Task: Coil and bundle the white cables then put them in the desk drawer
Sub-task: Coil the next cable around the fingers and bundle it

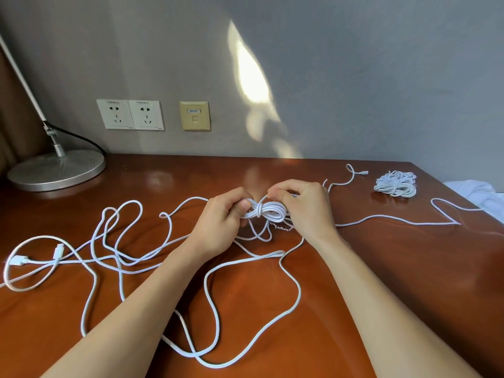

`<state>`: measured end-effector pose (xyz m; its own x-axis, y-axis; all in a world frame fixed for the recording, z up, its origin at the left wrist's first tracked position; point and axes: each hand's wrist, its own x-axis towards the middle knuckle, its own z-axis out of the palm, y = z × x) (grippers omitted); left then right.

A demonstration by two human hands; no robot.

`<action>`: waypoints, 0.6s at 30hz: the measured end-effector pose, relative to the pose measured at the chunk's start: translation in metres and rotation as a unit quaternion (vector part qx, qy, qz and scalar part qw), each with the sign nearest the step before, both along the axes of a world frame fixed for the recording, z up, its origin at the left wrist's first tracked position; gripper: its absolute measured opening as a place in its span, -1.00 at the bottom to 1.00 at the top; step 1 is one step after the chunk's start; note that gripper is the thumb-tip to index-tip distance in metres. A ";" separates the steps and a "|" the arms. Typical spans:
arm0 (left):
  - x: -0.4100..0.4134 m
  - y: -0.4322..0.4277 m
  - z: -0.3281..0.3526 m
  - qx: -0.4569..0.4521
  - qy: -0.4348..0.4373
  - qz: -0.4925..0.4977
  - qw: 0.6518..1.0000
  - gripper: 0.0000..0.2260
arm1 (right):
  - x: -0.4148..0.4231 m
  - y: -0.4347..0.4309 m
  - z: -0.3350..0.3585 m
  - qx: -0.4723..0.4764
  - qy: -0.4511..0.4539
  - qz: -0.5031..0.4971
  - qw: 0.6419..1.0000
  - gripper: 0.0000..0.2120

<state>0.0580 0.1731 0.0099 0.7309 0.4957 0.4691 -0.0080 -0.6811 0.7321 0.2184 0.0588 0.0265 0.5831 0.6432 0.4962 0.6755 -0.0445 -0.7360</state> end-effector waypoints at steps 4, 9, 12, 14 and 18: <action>0.000 0.003 -0.001 -0.065 -0.009 -0.010 0.998 -0.78 | 0.001 -0.001 -0.003 -0.025 -0.012 0.043 0.999 -0.84; 0.003 -0.010 0.006 -0.218 -0.058 -0.035 0.974 -0.74 | -0.001 -0.003 -0.005 -0.036 0.015 0.080 0.996 -0.75; 0.002 -0.012 0.010 -0.276 -0.090 -0.032 0.956 -0.73 | -0.005 0.000 -0.007 -0.042 0.051 0.089 0.994 -0.90; 0.001 -0.010 0.012 -0.286 -0.101 -0.007 0.953 -0.72 | -0.008 0.002 -0.008 -0.052 0.051 0.095 0.993 -0.86; 0.001 -0.007 0.014 -0.292 -0.118 0.049 0.948 -0.70 | -0.013 0.002 -0.009 -0.062 0.013 0.102 0.993 -0.88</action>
<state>0.0593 0.1663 0.0242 0.5767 0.7815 0.2381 -0.1766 -0.1653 0.9703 0.2051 0.0610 0.0180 0.4455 0.8046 0.3925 0.6603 0.0007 -0.7510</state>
